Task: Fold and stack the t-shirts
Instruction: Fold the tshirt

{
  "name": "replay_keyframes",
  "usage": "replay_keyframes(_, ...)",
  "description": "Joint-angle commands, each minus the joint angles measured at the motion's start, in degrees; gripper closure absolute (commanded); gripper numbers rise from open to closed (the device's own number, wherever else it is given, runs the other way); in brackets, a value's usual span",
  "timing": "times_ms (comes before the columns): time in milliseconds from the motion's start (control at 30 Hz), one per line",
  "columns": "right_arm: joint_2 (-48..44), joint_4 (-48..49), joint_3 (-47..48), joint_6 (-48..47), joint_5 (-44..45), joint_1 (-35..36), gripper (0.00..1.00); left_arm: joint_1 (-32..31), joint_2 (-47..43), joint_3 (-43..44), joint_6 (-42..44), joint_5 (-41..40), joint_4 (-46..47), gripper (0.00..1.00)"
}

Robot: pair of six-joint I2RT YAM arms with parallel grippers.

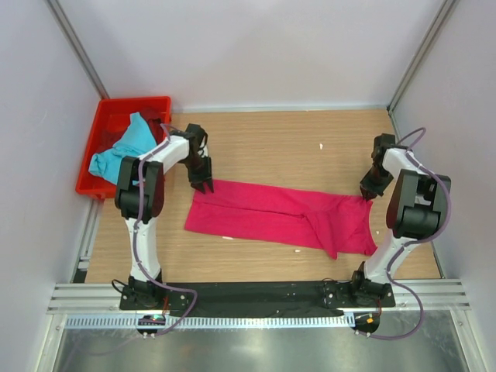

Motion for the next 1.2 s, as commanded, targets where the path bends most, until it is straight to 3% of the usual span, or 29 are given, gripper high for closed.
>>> replay_keyframes(0,1.39,4.35,-0.59,1.47,0.43,-0.41,0.9,0.13,2.18,1.61,-0.1,-2.47,0.91,0.64)
replay_keyframes(100,3.76,7.61,3.43,1.57,2.28,-0.41,0.99,0.22,3.15,1.87,0.08,-3.88,1.17,0.65)
replay_keyframes(367,16.06,5.51,21.27,1.13,3.96,-0.41,0.98,0.4,4.22,3.72,-0.36,-6.78,1.34,0.65)
replay_keyframes(433,17.3,0.78,24.36,0.43,5.0,-0.41,0.89,0.4,2.64,3.98,-0.36,-7.48,0.99,0.58)
replay_keyframes(467,17.3,-1.07,26.46,0.16,5.44,-0.23,0.71,0.31,0.37,4.24,-0.44,-7.49,0.38,0.55)
replay_keyframes(500,16.69,-4.31,27.1,-0.1,5.97,-0.32,0.61,0.22,-0.96,4.33,-0.44,-7.22,0.12,0.52)
replay_keyframes(600,11.26,-11.95,26.84,0.34,8.52,-0.15,0.37,-0.92,-5.8,5.04,-0.53,-5.99,-1.64,0.45)
replay_keyframes(667,5.91,-13.56,20.99,0.95,6.26,-0.14,0.3,-2.49,-8.17,4.86,-0.53,-5.56,-2.61,0.44)
replay_keyframes(833,-17.08,-11.38,-0.89,4.37,-8.76,0.56,0.3,-7.76,-15.38,1.7,-0.44,-2.23,-1.91,0.45)
replay_keyframes(900,-22.92,-7.62,-12.03,6.82,-17.53,0.65,0.35,-8.83,-16.87,-0.58,-0.71,-0.29,-0.51,0.48)
replay_keyframes(1033,-32.95,-1.54,-24.56,10.53,-21.34,0.73,0.5,-11.55,-17.15,-1.91,-0.8,3.5,0.99,0.51)
replay_keyframes(1167,-32.71,5.05,-31.78,12.73,-23.91,0.65,0.62,-14.27,-16.01,0.11,-0.71,6.4,1.52,0.52)
